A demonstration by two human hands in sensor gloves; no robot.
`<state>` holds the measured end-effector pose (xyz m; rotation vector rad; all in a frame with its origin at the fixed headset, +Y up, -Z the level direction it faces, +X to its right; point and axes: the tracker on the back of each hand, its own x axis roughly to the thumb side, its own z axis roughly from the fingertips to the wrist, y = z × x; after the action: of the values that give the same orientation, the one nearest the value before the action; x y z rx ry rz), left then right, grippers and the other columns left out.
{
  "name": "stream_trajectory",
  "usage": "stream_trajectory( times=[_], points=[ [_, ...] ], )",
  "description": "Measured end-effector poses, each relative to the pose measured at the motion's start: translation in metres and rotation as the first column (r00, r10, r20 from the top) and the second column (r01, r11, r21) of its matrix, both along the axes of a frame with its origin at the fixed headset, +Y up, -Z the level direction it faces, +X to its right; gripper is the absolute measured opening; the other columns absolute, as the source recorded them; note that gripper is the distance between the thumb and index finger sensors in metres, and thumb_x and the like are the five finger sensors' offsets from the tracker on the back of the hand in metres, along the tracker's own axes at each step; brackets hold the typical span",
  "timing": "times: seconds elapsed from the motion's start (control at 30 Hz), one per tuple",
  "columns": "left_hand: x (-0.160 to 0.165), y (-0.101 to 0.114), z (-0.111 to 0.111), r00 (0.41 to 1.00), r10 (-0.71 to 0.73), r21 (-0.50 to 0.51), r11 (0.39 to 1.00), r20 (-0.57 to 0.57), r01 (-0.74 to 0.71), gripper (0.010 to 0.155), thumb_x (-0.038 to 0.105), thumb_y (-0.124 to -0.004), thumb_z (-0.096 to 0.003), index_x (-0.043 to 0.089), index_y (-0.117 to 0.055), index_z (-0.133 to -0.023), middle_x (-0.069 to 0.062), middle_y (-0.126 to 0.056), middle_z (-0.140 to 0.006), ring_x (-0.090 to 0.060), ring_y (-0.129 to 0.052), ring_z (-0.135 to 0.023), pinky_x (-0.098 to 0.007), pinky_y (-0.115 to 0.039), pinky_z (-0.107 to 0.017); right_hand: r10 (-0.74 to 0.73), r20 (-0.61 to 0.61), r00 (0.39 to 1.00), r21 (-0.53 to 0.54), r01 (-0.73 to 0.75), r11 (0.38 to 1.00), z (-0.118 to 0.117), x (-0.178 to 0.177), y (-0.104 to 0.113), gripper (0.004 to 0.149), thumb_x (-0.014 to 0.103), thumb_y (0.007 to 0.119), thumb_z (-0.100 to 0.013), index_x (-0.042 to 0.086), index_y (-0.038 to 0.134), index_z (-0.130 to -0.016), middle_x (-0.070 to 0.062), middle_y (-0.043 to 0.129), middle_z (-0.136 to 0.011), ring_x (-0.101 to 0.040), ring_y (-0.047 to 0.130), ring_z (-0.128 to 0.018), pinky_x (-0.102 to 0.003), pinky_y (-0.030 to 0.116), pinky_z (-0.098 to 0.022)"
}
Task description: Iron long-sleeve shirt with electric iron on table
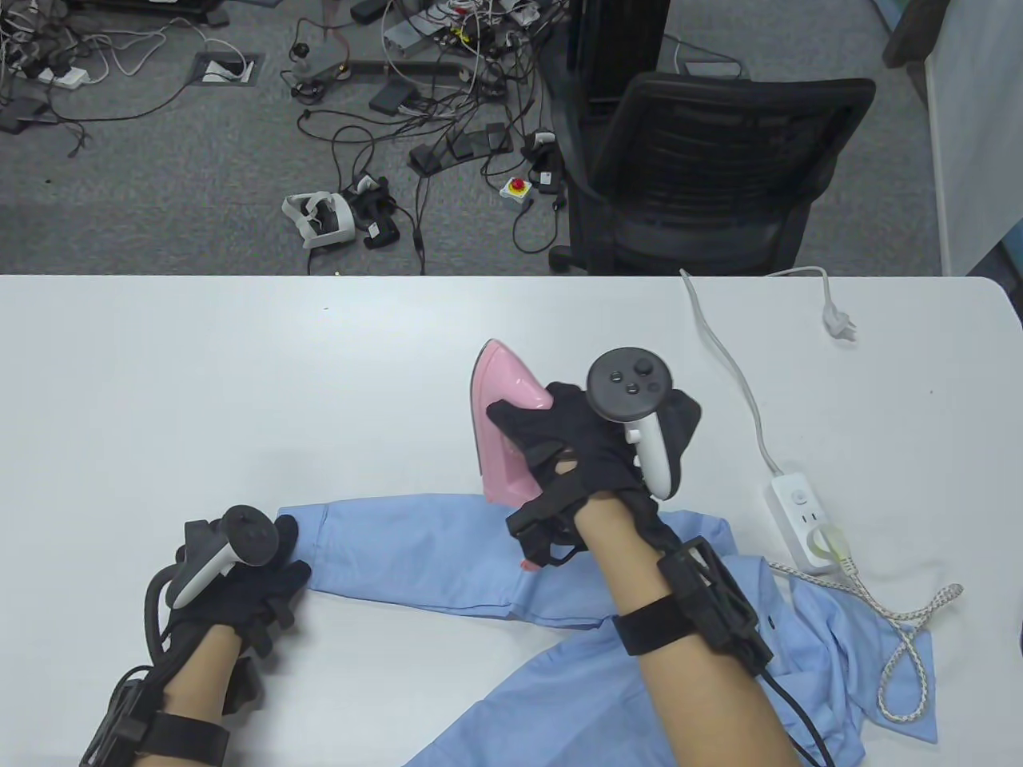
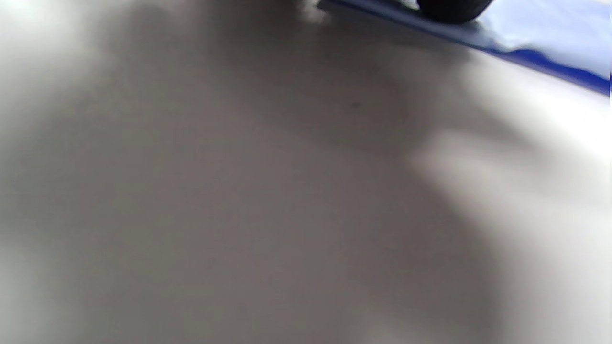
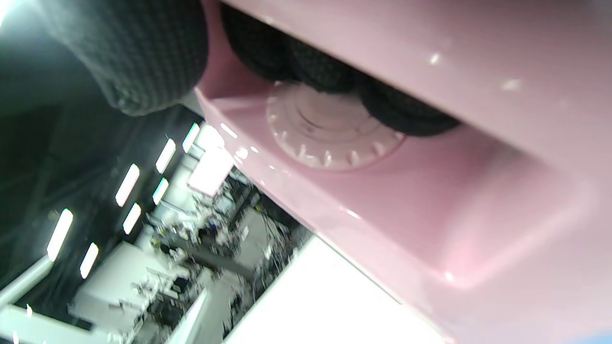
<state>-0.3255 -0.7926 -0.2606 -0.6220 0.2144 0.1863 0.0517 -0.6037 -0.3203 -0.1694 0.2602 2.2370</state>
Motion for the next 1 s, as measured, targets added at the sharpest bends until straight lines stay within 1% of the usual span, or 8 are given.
stream_trajectory(
  times=[0.17,0.3,0.4,0.47,0.73,0.8,0.9,1.0],
  points=[
    [0.004,0.001,0.0,0.999,-0.045,0.008,0.999,0.023,0.045,0.071,0.07,-0.052,-0.0492,0.044,-0.017,-0.106,-0.003,0.0,-0.117,-0.028,0.006,-0.104,-0.06,0.004,-0.067,0.012,-0.058,0.998,-0.155,-0.021,0.988,0.003,-0.029,-0.06,0.057,0.057,0.081,-0.03,0.014,0.073,-0.066,-0.008,0.078,-0.054,-0.02,0.095,-0.042,-0.041,0.087,-0.034],
    [0.007,-0.001,0.0,0.997,-0.072,0.007,0.997,0.035,0.072,0.081,0.075,-0.052,-0.0458,0.038,-0.013,-0.106,-0.004,0.0,-0.117,-0.029,0.007,-0.104,-0.06,0.004,-0.067,-0.067,-0.062,0.996,-0.291,0.046,0.956,0.0,-0.034,-0.1,0.061,0.057,0.081,-0.031,0.01,0.071,-0.069,-0.008,0.078,-0.054,-0.02,0.097,-0.04,-0.038,0.089,-0.031],
    [0.005,-0.001,-0.001,0.997,-0.07,0.005,0.998,0.025,0.07,0.081,0.074,-0.054,-0.047,0.037,-0.012,-0.106,-0.002,0.001,-0.117,-0.029,0.007,-0.104,-0.06,0.004,-0.067,-0.132,-0.094,0.987,-0.366,0.089,0.926,-0.001,-0.039,-0.118,0.062,0.058,0.079,-0.034,0.01,0.069,-0.072,-0.007,0.078,-0.056,-0.019,0.099,-0.045,-0.036,0.092,-0.035],
    [0.003,-0.001,-0.001,0.998,-0.063,0.006,0.998,0.015,0.063,0.081,0.073,-0.055,-0.0477,0.037,-0.013,-0.106,-0.001,0.001,-0.117,-0.028,0.007,-0.104,-0.06,0.004,-0.066,-0.138,-0.078,0.987,-0.376,0.099,0.921,-0.003,-0.04,-0.129,0.061,0.057,0.079,-0.034,0.01,0.068,-0.072,-0.006,0.077,-0.057,-0.018,0.1,-0.047,-0.035,0.093,-0.037],
    [-0.005,-0.001,-0.003,0.999,-0.045,-0.004,0.999,-0.025,0.045,0.079,0.072,-0.057,-0.0488,0.039,-0.013,-0.106,-0.001,0.003,-0.117,-0.028,0.01,-0.103,-0.06,0.005,-0.066,-0.149,0.087,0.985,-0.453,0.173,0.875,-0.007,-0.02,-0.15,0.062,0.056,0.077,-0.036,0.007,0.067,-0.073,-0.008,0.077,-0.056,-0.016,0.103,-0.041,-0.031,0.095,-0.031],
    [-0.007,-0.002,-0.003,0.999,-0.029,-0.009,1.0,-0.033,0.029,0.079,0.072,-0.057,-0.0491,0.04,-0.013,-0.106,-0.001,0.003,-0.117,-0.028,0.01,-0.103,-0.06,0.006,-0.066,-0.139,0.105,0.985,-0.434,0.171,0.884,-0.004,-0.013,-0.149,0.062,0.056,0.078,-0.036,0.006,0.068,-0.072,-0.008,0.078,-0.055,-0.016,0.104,-0.038,-0.031,0.096,-0.029],
    [-0.007,-0.001,-0.003,0.999,-0.029,-0.011,1.0,-0.037,0.029,0.079,0.072,-0.057,-0.049,0.04,-0.013,-0.106,-0.001,0.004,-0.116,-0.028,0.01,-0.102,-0.06,0.006,-0.066,-0.047,0.127,0.991,-0.416,0.096,0.904,0.001,0.004,-0.151,0.062,0.057,0.078,-0.036,0.006,0.07,-0.07,-0.007,0.08,-0.052,-0.013,0.105,-0.032,-0.029,0.097,-0.024],
    [-0.007,-0.002,-0.003,0.999,-0.033,-0.008,0.999,-0.035,0.033,0.079,0.072,-0.056,-0.049,0.04,-0.013,-0.106,-0.002,0.003,-0.116,-0.028,0.01,-0.102,-0.06,0.005,-0.066,-0.055,0.145,0.988,-0.398,0.109,0.911,0.005,0.017,-0.15,0.063,0.058,0.077,-0.036,0.006,0.069,-0.071,-0.007,0.079,-0.052,-0.012,0.103,-0.029,-0.029,0.095,-0.023]
  ],
)
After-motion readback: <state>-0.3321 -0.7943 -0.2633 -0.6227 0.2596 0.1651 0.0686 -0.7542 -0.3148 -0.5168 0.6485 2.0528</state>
